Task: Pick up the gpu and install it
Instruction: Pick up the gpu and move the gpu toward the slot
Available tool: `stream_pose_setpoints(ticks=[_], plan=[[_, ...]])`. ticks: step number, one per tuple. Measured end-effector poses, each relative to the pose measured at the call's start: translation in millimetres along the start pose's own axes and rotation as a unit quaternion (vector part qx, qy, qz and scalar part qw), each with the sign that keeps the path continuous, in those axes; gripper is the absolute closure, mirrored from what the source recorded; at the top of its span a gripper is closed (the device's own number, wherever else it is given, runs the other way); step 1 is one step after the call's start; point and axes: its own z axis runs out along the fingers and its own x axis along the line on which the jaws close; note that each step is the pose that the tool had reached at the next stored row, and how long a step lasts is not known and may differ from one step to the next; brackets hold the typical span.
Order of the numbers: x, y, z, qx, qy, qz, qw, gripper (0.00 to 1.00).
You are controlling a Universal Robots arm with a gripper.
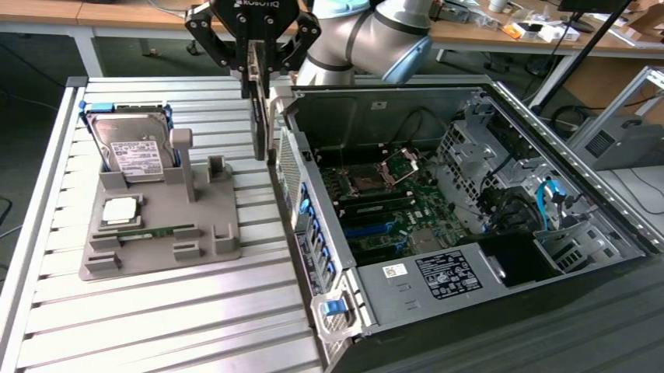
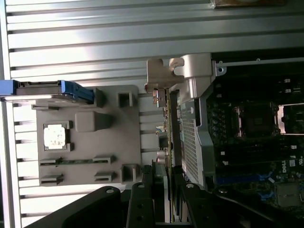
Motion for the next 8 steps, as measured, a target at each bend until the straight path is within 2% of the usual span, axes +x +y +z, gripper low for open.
stream_pose_setpoints(ticks=[8], plan=[[-2.7,-1.5,0.0,0.0,0.0,0.0,1.0,0.73]])
